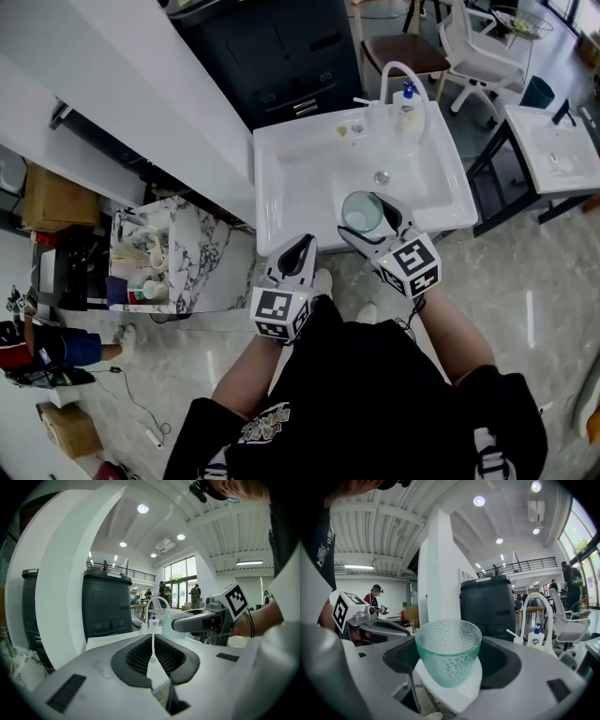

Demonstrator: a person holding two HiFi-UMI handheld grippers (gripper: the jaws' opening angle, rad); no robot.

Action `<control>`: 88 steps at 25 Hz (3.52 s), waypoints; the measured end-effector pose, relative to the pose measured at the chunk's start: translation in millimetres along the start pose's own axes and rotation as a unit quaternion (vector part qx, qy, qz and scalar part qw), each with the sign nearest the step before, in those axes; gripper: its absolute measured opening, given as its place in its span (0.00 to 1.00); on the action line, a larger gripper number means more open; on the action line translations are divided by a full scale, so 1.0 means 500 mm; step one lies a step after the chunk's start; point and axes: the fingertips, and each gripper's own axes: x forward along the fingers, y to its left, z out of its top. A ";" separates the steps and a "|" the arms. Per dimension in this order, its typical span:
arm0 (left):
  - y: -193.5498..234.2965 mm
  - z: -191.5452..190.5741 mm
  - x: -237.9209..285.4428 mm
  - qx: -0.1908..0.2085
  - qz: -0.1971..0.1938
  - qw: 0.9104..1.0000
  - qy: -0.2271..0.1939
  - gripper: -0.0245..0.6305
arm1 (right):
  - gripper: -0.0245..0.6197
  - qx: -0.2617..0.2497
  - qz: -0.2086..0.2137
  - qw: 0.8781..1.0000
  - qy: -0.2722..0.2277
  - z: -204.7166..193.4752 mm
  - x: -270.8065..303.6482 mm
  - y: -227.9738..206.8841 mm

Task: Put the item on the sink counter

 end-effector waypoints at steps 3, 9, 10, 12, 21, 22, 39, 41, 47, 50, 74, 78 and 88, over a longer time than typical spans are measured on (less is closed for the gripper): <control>0.009 0.001 0.009 0.006 -0.003 1.000 -0.002 0.08 | 0.70 0.001 0.000 1.000 0.001 0.000 0.014 -0.003; 0.047 -0.001 0.045 0.005 -0.018 1.000 -0.008 0.08 | 0.70 -0.004 -0.005 1.000 0.006 0.000 0.062 -0.018; 0.053 -0.001 0.051 0.004 -0.021 1.000 -0.009 0.08 | 0.70 -0.004 -0.006 1.000 0.008 0.001 0.071 -0.023; 0.070 0.002 0.062 0.004 -0.025 1.000 -0.010 0.08 | 0.70 -0.004 -0.008 1.000 0.011 0.005 0.091 -0.033; 0.163 -0.007 0.133 -0.008 -0.035 0.999 -0.006 0.08 | 0.70 -0.007 -0.010 1.000 0.023 0.014 0.208 -0.089; 0.172 -0.009 0.141 -0.009 -0.037 0.999 -0.005 0.08 | 0.70 -0.008 -0.009 1.000 0.025 0.013 0.222 -0.094; 0.291 -0.041 0.266 -0.014 -0.066 0.998 0.017 0.08 | 0.70 -0.004 -0.008 0.999 0.052 -0.024 0.429 -0.200; 0.300 -0.046 0.277 -0.016 -0.071 0.997 0.019 0.08 | 0.70 -0.004 -0.010 0.998 0.057 -0.028 0.447 -0.211; 0.340 -0.056 0.315 -0.018 -0.071 0.997 0.021 0.08 | 0.70 -0.009 -0.014 0.998 0.062 -0.046 0.506 -0.247; 0.352 -0.062 0.333 -0.017 -0.075 0.997 0.023 0.08 | 0.70 -0.013 -0.018 0.998 0.061 -0.058 0.535 -0.269; 0.393 -0.095 0.395 -0.044 -0.083 0.995 0.043 0.08 | 0.70 -0.022 -0.030 0.994 0.101 -0.195 0.732 -0.383; 0.395 -0.103 0.396 -0.040 -0.086 0.994 0.047 0.08 | 0.70 -0.021 -0.032 0.994 0.099 -0.202 0.741 -0.391; 0.399 -0.107 0.396 -0.042 -0.090 0.994 0.048 0.08 | 0.70 -0.024 -0.034 0.995 0.093 -0.206 0.753 -0.396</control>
